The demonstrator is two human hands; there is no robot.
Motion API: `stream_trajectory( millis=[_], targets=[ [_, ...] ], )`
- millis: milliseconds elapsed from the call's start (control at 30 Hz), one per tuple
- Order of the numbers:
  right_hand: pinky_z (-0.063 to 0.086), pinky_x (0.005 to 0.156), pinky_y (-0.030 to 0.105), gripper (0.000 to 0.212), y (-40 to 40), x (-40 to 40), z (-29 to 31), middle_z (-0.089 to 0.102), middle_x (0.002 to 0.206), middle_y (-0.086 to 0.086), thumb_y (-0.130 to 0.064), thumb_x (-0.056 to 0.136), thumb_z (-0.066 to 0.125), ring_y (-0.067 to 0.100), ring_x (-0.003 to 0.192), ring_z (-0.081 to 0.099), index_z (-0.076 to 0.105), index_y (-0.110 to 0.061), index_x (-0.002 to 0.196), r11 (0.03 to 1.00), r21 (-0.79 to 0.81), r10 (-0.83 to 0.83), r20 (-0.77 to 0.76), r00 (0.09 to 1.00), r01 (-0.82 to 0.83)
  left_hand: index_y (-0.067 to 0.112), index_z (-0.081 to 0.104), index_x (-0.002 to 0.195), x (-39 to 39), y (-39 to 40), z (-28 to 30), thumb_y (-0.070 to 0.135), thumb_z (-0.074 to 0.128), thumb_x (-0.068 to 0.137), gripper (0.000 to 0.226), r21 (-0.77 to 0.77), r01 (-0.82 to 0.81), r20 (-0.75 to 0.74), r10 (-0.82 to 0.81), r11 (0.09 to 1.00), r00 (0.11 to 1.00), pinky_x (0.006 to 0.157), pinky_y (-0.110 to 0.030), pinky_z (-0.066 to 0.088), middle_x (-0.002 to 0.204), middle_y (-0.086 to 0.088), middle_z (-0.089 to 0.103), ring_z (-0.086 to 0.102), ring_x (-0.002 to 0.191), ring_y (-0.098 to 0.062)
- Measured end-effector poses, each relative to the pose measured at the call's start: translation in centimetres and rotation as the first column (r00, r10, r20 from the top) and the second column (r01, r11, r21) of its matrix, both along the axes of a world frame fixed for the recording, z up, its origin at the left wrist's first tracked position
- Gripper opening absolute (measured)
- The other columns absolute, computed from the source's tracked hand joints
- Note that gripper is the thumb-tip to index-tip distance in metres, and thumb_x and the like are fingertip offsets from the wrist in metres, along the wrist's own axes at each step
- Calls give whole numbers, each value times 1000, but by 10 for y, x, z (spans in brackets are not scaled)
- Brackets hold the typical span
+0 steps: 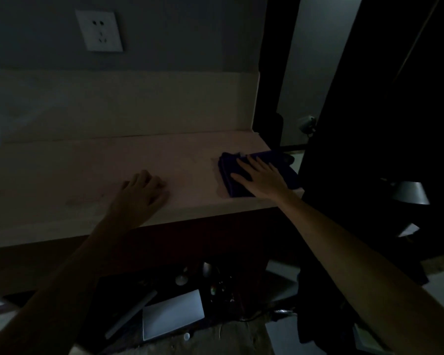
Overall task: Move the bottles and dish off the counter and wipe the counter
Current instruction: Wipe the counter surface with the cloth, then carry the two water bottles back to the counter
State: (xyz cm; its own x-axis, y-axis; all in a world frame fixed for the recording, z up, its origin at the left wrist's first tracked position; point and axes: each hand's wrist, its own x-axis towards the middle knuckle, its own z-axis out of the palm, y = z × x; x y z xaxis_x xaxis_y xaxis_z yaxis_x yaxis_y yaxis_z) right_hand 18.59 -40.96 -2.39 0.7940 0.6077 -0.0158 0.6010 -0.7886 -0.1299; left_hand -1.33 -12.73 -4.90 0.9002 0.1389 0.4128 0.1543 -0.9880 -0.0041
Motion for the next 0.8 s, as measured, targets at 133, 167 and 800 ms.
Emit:
stream_trajectory(
  millis=[133, 167, 800],
  targets=[
    [5, 122, 43, 79, 2, 3, -5, 2, 164, -8, -81, 84, 8, 16, 151, 4, 6, -42, 153, 1000, 19, -17, 34, 999, 16, 27, 54, 112, 2, 4, 1, 62, 29, 88, 49, -1, -8, -14, 8, 1000, 1000, 80, -41, 43, 108, -5, 48, 54, 102, -29],
    [5, 122, 43, 78, 2, 3, -5, 4, 164, -8, -79, 85, 10, 16, 151, 5, 9, -41, 153, 999, 25, -22, 36, 999, 21, 27, 54, 112, 2, 4, 1, 62, 29, 88, 49, 16, -7, -12, 8, 1000, 1000, 80, -41, 43, 108, -4, 48, 54, 102, -29],
    [49, 93, 22, 31, -50, -293, -327, 61, 128, 18, -14, 95, 59, 24, 118, 59, 57, -3, 123, 978, 165, 204, -868, 452, -125, 1, 65, 83, -331, -199, -259, 18, 60, 88, 19, -766, -635, -549, 416, 97, 725, 73, -41, 52, 90, -19, 64, 56, 66, -2]
  ],
)
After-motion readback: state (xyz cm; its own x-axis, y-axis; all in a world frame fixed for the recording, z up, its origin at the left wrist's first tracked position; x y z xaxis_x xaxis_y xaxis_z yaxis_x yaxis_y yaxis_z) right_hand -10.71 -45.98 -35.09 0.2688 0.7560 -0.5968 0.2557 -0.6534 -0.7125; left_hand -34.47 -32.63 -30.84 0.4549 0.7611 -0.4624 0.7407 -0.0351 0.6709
